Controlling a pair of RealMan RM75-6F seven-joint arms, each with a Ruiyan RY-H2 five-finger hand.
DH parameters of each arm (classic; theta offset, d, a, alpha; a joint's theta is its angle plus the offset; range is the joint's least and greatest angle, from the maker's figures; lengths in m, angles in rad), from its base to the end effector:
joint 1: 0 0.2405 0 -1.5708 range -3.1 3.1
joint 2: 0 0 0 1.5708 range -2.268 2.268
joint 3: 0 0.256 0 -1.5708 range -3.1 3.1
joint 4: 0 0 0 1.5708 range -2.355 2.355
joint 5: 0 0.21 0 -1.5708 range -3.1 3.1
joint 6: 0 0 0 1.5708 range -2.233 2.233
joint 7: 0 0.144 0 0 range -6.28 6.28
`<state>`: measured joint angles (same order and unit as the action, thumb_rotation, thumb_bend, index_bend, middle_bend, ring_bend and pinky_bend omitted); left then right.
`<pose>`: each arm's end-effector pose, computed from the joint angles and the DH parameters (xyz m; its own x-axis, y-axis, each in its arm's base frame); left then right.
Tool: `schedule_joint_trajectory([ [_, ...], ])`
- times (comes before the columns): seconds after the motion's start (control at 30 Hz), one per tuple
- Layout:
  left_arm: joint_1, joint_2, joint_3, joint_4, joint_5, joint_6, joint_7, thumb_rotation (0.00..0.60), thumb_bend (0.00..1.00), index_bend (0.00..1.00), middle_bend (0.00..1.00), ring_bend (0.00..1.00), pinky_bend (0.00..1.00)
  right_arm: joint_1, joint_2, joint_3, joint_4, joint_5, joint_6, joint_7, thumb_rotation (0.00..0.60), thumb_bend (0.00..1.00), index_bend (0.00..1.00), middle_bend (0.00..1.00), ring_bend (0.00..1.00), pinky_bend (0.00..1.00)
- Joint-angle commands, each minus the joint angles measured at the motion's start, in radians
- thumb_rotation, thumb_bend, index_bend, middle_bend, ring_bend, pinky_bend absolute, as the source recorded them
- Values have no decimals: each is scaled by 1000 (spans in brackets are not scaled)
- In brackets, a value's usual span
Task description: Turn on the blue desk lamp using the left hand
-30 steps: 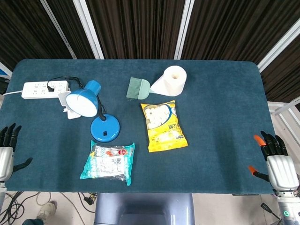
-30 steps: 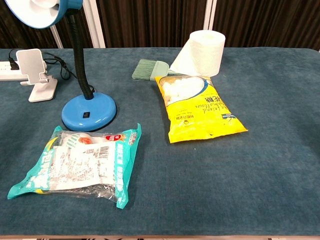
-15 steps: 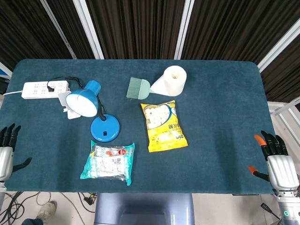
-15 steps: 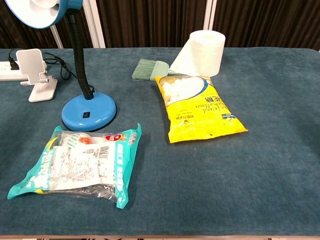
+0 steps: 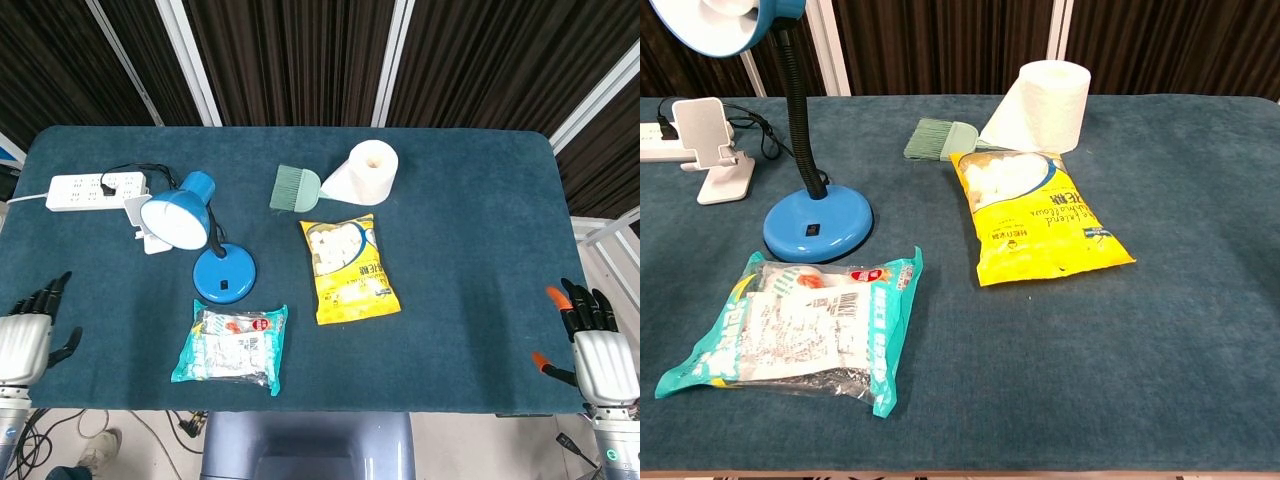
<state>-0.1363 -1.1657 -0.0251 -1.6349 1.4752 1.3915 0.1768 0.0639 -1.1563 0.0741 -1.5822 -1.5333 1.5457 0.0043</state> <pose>-0.3024 0.1898 0.1271 0.4932 0.1009 0.8641 0.8699 -0.0532 -0.4903 -0.3077 -0.1793 0.1595 0.3830 0.0738 0.9208 -0.9224 -0.0226 0.3855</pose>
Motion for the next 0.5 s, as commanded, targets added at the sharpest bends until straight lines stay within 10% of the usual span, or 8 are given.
schedule_joint_trajectory([
  [0.03,-34,-26,-1,24,23,-34,-22,600,498,73,482,615,692,-2,-4,5,2,4,5,11,600,225,127,55,76,0],
  [0.5,-242,-19,-45,-110,-186,-428,29,600,667,117,701,801,827,-6,-25,15,14,19,14,-6,600,224,127,55,87,0],
])
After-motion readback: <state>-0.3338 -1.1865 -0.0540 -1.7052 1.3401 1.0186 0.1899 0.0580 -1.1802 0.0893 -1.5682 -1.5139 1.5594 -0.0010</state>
